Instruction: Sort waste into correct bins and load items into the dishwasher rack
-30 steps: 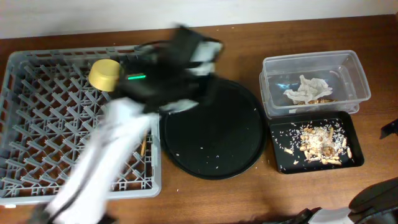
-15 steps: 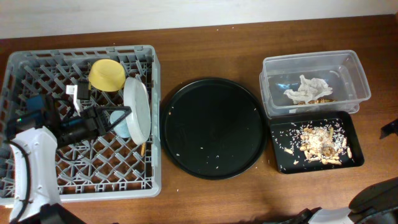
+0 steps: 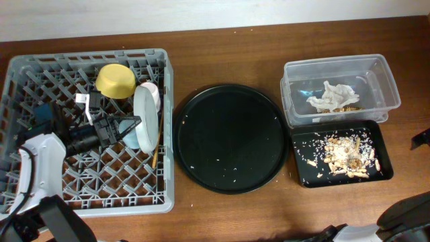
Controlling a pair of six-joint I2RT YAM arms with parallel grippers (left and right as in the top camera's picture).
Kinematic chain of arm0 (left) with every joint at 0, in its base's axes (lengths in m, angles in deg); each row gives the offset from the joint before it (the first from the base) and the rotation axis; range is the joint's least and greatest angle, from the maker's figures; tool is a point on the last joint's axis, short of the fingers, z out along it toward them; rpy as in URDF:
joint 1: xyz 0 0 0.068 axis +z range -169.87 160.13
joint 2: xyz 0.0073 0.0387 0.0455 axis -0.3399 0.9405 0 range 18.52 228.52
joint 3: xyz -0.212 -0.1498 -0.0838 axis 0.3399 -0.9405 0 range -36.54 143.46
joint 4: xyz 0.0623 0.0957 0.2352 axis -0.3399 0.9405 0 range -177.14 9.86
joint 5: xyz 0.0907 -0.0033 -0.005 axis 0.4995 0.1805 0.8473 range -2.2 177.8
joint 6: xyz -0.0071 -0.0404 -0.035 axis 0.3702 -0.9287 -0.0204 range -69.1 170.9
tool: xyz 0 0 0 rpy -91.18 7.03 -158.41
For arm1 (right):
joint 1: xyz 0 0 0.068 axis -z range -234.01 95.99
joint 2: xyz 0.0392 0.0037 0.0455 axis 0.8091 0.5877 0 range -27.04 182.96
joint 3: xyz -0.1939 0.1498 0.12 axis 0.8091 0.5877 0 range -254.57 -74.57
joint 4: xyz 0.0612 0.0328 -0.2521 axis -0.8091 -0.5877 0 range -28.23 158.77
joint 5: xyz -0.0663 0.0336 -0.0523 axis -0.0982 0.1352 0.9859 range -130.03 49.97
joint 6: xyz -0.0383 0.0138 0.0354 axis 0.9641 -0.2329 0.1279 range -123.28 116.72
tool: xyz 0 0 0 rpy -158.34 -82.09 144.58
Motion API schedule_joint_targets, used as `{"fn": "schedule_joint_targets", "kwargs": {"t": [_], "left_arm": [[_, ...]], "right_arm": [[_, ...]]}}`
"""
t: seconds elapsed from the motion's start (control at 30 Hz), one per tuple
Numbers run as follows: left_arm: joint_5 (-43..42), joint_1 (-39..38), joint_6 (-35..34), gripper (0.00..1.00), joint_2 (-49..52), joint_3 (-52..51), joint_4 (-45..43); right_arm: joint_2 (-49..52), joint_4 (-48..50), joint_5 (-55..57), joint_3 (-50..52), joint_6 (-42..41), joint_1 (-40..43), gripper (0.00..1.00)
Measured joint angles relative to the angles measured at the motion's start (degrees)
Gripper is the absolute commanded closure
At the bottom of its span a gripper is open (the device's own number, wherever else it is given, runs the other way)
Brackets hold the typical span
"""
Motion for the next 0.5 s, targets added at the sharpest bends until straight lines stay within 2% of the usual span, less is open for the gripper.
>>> {"fn": "schedule_joint_targets", "kwargs": {"t": [0.07, 0.13, 0.17, 0.3, 0.4, 0.43, 0.47, 0.5], "left_arm": [[0.87, -1.25, 0.17, 0.79, 0.02, -0.04, -0.68], [2.51, -1.90, 0.22, 0.62, 0.02, -0.07, -0.85], [3.06, -2.38, 0.42, 0.57, 0.02, -0.07, -0.83], [3.61, -2.58, -0.50, 0.55, 0.02, -0.04, -0.85], [4.74, -2.58, -5.81, 0.43, -0.24, 3.89, -0.44], [7.43, -2.58, -8.66, 0.41, -1.95, 6.14, -0.48], [15.45, -2.62, -14.78, 0.39, -5.05, 7.10, -0.57], [26.34, -2.67, -21.42, 0.21, -8.81, 7.43, -0.44]], "right_arm": [[0.00, 0.02, 0.00, 0.00, 0.00, 0.00, 0.01], [0.00, 0.02, 0.00, 0.00, 0.02, 0.00, 0.01], [0.00, 0.00, 0.00, 0.00, -0.02, 0.00, 0.01], [0.00, 0.02, 0.00, 0.00, 0.02, 0.00, 0.01], [0.00, 0.02, 0.02, 0.00, 0.00, 0.00, 0.01], [0.00, 0.00, 0.00, 0.00, 0.00, 0.02, 0.01], [0.00, 0.00, 0.00, 0.00, 0.02, 0.02, 0.01], [0.00, 0.00, 0.00, 0.00, -0.02, 0.00, 0.01]]}}
